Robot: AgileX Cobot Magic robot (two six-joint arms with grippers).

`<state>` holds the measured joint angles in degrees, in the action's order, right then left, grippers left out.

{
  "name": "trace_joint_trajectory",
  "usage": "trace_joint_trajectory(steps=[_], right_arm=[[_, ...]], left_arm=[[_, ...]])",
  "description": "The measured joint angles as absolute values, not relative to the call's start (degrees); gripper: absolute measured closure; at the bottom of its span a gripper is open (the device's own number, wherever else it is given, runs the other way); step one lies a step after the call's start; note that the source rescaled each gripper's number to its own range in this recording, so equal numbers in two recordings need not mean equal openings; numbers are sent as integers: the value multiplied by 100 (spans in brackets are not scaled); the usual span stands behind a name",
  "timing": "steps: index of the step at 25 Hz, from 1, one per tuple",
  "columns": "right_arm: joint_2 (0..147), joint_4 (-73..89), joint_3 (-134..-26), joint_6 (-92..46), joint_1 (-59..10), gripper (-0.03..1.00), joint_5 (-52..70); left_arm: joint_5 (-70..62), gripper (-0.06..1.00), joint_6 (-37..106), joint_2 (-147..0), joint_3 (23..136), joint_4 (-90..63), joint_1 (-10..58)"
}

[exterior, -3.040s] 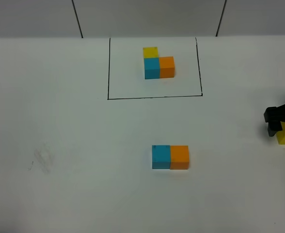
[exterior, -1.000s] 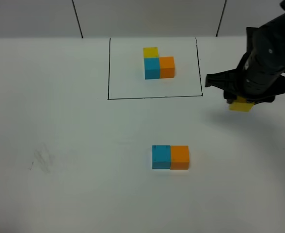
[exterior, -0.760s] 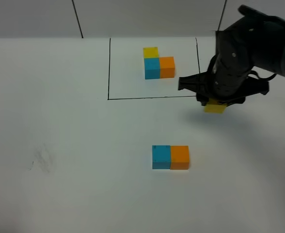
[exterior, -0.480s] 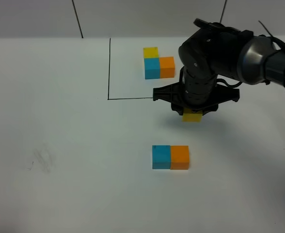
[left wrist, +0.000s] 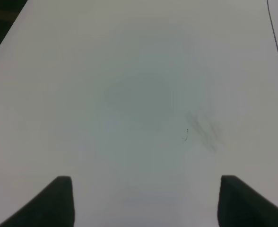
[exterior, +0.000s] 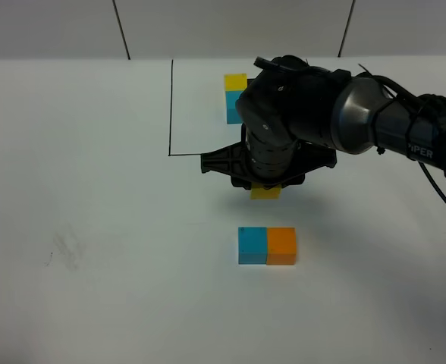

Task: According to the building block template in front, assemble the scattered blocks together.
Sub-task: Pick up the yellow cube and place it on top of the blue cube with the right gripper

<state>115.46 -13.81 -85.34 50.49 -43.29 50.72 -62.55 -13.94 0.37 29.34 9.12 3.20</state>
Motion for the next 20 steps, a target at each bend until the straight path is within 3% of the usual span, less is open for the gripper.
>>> trace_joint_trajectory(steps=[20], right_arm=[[12022, -1252, -8572, 5270, -4476, 75, 4997]], left_arm=[[-6252, 49, -1389, 37, 2934, 912, 320]])
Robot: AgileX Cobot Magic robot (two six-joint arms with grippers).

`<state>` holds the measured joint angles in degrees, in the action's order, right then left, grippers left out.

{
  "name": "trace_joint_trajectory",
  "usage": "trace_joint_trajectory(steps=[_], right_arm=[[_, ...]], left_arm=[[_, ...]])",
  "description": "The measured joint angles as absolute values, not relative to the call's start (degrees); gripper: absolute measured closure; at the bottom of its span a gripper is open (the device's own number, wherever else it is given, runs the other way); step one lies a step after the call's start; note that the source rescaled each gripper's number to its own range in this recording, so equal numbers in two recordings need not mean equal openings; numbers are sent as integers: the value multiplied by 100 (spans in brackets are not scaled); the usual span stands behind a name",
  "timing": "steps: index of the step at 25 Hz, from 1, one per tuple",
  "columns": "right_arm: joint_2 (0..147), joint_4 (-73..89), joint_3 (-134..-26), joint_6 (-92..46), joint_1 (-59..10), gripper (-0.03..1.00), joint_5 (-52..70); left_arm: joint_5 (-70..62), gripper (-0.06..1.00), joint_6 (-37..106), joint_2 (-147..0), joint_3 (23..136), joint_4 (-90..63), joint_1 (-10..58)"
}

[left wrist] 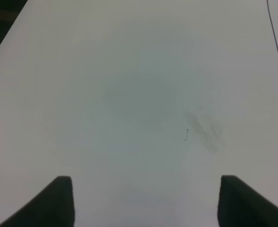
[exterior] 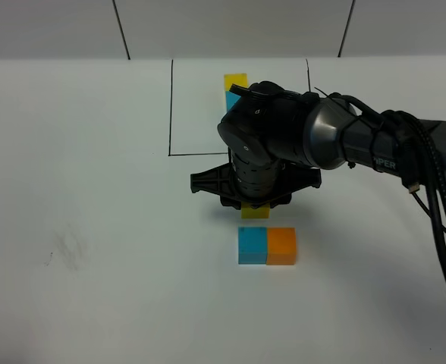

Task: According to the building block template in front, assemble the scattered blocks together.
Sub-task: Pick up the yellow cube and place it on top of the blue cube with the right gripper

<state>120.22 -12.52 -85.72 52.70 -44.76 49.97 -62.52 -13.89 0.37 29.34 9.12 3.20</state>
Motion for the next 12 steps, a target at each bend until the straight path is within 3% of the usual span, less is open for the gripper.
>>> trace_joint_trajectory(steps=[12], right_arm=[[12119, -1344, -8572, 5620, -4476, 75, 4993]], left_arm=[[-6252, 49, -1401, 37, 2934, 912, 320]])
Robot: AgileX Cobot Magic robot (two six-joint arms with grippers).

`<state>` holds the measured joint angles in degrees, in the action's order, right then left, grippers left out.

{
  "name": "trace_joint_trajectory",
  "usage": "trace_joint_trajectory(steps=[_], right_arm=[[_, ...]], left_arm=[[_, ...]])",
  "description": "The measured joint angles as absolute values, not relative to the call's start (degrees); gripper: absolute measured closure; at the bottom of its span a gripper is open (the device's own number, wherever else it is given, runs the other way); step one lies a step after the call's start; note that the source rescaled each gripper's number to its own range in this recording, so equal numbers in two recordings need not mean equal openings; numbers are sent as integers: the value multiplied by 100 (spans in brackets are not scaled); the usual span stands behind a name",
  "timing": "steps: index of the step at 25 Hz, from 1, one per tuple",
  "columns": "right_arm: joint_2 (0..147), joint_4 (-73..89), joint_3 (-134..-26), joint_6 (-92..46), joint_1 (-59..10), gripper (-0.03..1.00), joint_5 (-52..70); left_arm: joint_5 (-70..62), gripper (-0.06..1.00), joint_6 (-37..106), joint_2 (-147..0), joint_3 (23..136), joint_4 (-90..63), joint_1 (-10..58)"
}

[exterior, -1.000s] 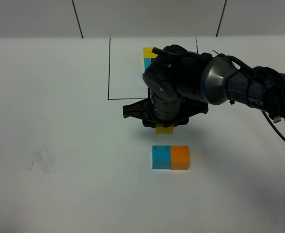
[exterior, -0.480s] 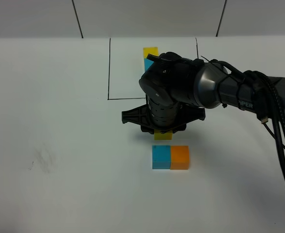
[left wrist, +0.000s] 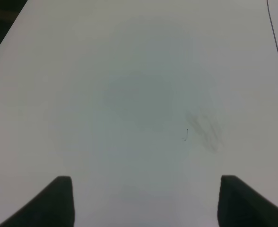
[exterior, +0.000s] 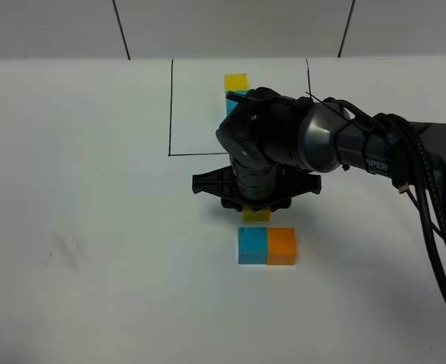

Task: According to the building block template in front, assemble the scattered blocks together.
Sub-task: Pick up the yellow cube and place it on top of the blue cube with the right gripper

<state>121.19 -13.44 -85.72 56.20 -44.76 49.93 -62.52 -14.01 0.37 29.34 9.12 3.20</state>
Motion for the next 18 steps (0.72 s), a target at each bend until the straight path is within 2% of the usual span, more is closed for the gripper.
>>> trace_joint_trajectory(steps=[18], right_arm=[[12315, -1235, -8579, 5635, -4476, 75, 5021]], left_arm=[[-6252, 49, -1401, 37, 2934, 912, 320]])
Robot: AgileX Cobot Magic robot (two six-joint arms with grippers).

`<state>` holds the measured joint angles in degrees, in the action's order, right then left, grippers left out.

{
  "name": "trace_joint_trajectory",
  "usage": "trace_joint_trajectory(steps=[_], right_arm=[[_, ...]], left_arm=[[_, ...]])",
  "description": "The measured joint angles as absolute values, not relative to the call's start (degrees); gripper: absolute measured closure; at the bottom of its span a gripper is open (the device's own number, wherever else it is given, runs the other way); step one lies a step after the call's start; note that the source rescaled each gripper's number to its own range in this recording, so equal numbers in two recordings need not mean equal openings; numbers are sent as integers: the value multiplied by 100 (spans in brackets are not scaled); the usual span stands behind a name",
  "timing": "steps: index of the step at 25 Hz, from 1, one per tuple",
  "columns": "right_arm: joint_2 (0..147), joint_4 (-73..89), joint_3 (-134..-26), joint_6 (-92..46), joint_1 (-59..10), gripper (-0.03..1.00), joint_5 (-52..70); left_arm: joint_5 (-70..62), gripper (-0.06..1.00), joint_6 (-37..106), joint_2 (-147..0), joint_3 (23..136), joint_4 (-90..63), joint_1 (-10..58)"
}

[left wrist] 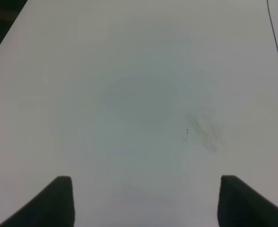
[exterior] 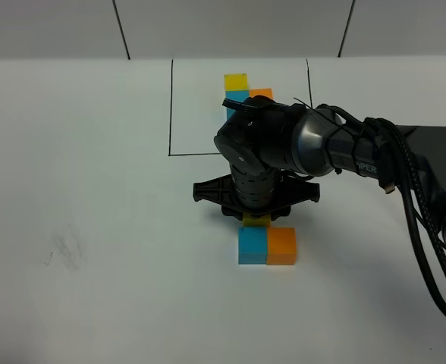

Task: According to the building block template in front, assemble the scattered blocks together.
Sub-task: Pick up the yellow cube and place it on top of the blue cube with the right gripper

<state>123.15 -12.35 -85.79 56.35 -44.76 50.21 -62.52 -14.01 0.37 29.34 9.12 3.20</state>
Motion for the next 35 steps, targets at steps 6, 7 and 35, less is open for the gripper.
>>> trace_joint_trajectory(steps=[6, 7, 35], right_arm=[[12360, -1166, -8579, 5641, -4476, 75, 5021], [12381, -1137, -8579, 5641, -4476, 75, 5021], [12569, -965, -8630, 5567, -4476, 75, 5008]], left_arm=[[-6252, 49, -1401, 37, 2934, 912, 320], [-6252, 49, -1401, 37, 2934, 912, 320], [-6252, 49, -1401, 37, 2934, 912, 320]])
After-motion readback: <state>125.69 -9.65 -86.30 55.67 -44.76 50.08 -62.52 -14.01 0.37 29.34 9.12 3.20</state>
